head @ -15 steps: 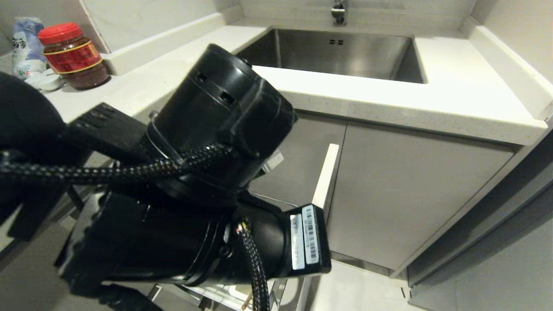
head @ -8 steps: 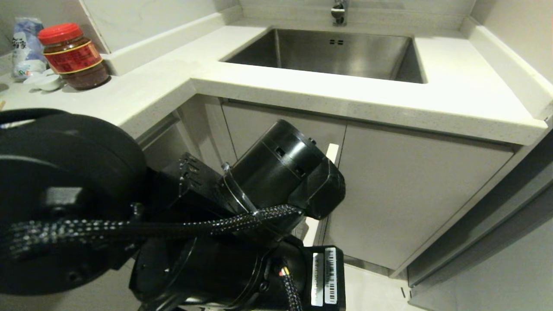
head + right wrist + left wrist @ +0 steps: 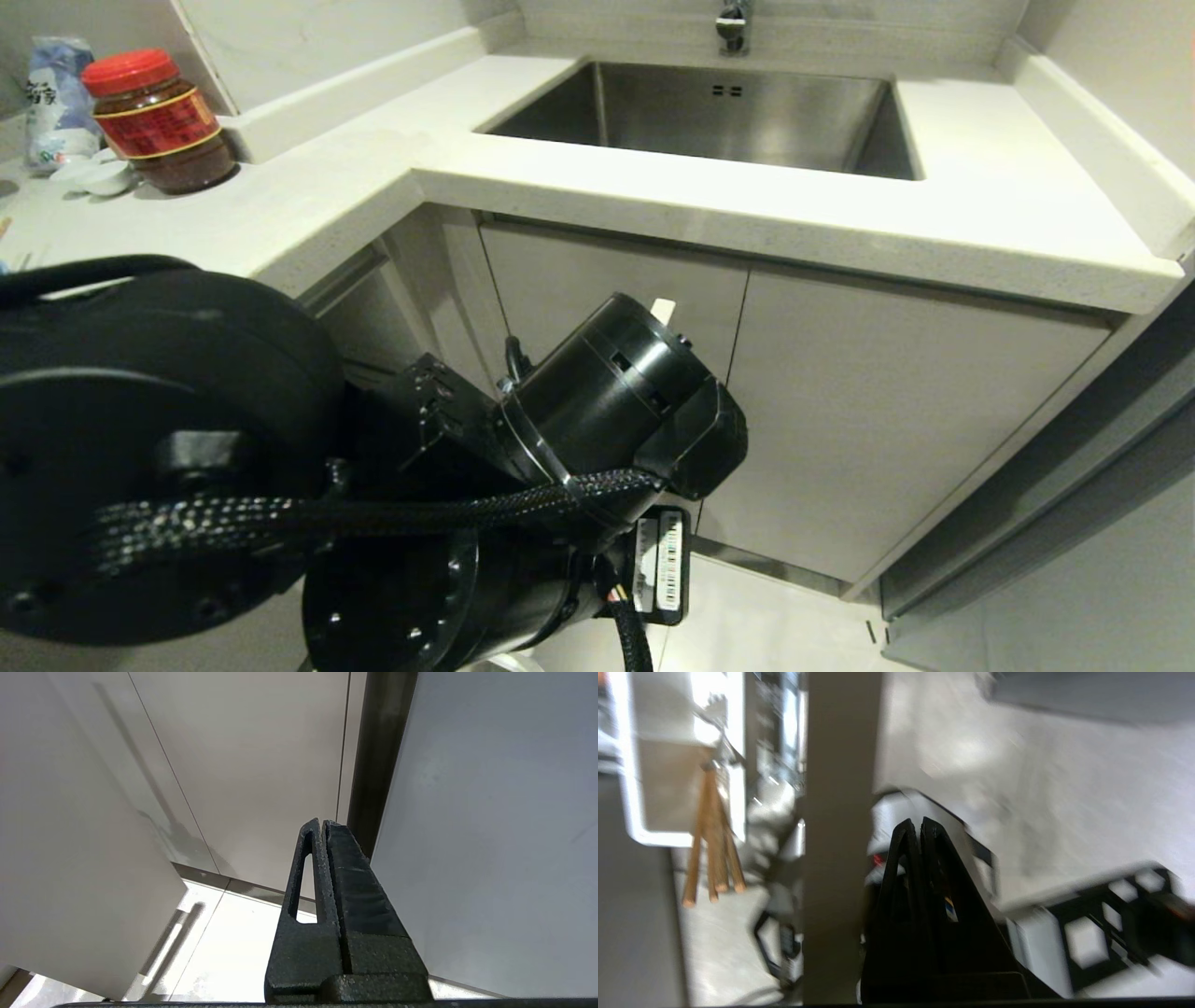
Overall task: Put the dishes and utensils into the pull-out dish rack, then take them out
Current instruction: Close the cupboard
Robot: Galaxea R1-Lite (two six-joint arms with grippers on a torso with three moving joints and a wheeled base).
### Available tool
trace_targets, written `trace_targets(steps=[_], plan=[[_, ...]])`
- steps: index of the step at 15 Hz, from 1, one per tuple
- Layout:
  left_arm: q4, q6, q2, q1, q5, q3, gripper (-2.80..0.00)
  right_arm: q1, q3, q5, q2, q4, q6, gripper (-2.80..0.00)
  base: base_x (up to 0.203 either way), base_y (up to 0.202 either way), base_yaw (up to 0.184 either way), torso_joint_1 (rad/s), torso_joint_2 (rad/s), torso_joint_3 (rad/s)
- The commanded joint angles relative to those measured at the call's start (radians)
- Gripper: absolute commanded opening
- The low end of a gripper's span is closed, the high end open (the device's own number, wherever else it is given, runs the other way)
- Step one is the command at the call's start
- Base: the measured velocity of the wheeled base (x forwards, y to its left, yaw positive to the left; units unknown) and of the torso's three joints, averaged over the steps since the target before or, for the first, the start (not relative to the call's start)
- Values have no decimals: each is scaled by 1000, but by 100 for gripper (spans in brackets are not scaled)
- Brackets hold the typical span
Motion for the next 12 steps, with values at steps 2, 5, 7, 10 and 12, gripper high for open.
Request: trace_targets(steps=[2, 5, 7, 10, 12], plan=[[41, 35, -22, 32, 143, 5, -280, 0, 26, 0, -1, -1, 0, -280, 0, 0, 0, 0, 0, 0], [70, 84, -21, 119, 267, 6, -280, 0, 26, 0, -1, -2, 0, -280, 0, 0, 0, 0, 0, 0], [72, 120, -10, 187, 310, 7, -280, 0, 26, 0, -1, 0, 0, -280, 0, 0, 0, 0, 0, 0], [72, 151, 6, 252, 363, 11, -280, 0, 26, 0, -1, -2, 0, -280, 0, 0, 0, 0, 0, 0], [72, 165, 42, 331, 395, 9, -280, 0, 26, 0, -1, -2, 0, -280, 0, 0, 0, 0, 0, 0]])
